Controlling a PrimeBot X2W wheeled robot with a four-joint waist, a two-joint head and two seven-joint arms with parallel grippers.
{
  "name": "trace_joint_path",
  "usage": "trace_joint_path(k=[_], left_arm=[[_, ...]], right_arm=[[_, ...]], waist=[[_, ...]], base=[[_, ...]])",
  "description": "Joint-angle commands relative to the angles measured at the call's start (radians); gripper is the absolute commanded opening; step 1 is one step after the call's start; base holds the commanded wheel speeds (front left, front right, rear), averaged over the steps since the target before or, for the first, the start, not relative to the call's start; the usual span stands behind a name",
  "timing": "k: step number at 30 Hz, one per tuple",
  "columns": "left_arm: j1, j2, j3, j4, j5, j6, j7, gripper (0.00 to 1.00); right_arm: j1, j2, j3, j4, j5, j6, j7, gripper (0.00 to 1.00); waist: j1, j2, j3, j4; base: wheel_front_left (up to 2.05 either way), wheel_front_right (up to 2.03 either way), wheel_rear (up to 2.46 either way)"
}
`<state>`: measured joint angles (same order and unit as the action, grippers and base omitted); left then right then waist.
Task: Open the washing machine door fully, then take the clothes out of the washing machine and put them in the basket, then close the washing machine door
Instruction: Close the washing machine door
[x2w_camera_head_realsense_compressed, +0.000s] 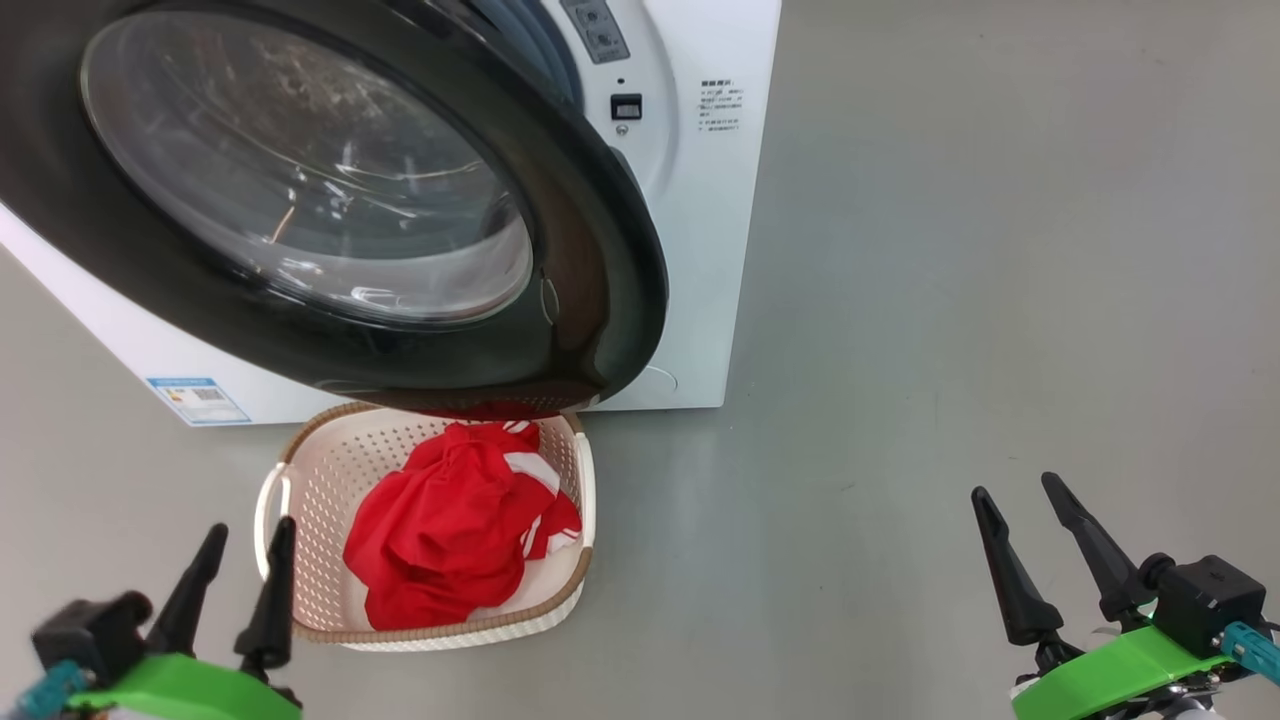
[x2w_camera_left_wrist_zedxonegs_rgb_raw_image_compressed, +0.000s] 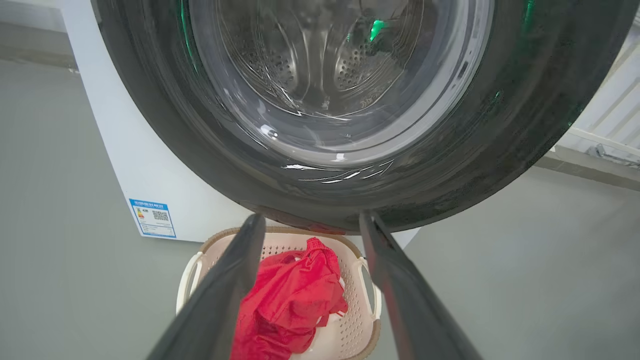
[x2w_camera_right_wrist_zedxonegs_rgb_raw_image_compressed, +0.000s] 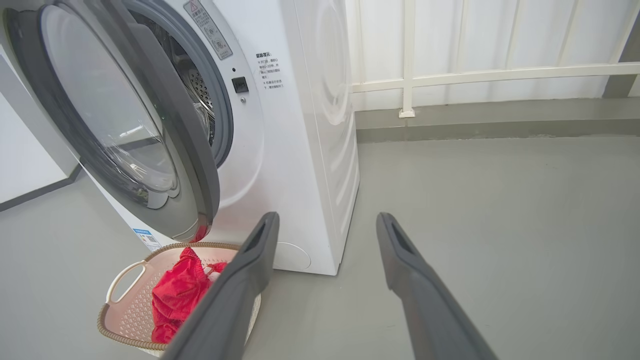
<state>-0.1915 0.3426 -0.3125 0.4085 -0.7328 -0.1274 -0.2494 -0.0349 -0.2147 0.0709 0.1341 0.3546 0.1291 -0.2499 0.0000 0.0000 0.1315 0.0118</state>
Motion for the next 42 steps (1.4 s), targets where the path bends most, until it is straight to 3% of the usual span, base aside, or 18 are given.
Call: trace_joint_path(k=[1,7,12,21,31,32,33,35,42], left_arm=[[0.024,0.003,0.089,-0.051,0.094,-0.001,-0.012,1.00],[0.105,-0.124,0.261,-0.183,0.336,-0.002,-0.012,1.00],[0.146,-0.186,0.305,-0.236,0.423,-0.003,-0.012,1.00],[0.176,-0.238,0.326,-0.225,0.475,-0.003,-0.012,1.00],[0.163,-0.243,0.321,-0.224,0.479,-0.003,-0.012,1.00],[0.162,-0.245,0.322,-0.225,0.478,-0.003,-0.012,1.00],[0.162,-0.247,0.323,-0.226,0.477,-0.003,-0.012,1.00],[0.165,-0.254,0.325,-0.231,0.476,-0.003,-0.012,1.00],[0.173,-0.273,0.311,-0.241,0.469,-0.003,-0.012,1.00]], right_arm=[[0.005,-0.009,0.014,-0.029,0.002,0.002,-0.012,1.00],[0.006,-0.011,0.012,-0.031,0.004,0.002,-0.012,1.00],[0.010,-0.013,0.010,-0.032,0.005,0.002,-0.012,1.00],[0.015,-0.011,0.010,-0.028,0.003,0.002,-0.012,1.00],[-0.009,-0.015,0.027,-0.029,0.009,0.002,-0.012,1.00],[-0.016,-0.013,0.033,-0.029,0.015,0.002,-0.012,0.75],[-0.026,-0.012,0.040,-0.030,0.022,0.002,-0.012,0.41],[-0.051,-0.009,0.057,-0.032,0.029,0.002,-0.012,0.00],[-0.150,0.003,0.148,-0.027,0.053,0.002,-0.012,0.00]], waist=[[0.0000,0.0000,-0.003,-0.001],[0.0000,0.0000,-0.009,0.001],[0.0000,0.0000,-0.012,0.005],[0.0000,0.0000,-0.012,0.019],[0.0000,0.0000,-0.013,0.037],[0.0000,0.0000,-0.013,0.040],[0.0000,0.0000,-0.014,0.043],[0.0000,0.0000,-0.015,0.052],[0.0000,0.0000,-0.018,0.104]], base=[[0.00,0.00,0.00],[0.00,0.00,0.00],[0.00,0.00,0.00],[0.00,0.00,0.00],[0.00,0.00,0.00],[0.00,0.00,0.00],[0.00,0.00,0.00],[0.00,0.00,0.00],[0.00,0.00,0.00]])
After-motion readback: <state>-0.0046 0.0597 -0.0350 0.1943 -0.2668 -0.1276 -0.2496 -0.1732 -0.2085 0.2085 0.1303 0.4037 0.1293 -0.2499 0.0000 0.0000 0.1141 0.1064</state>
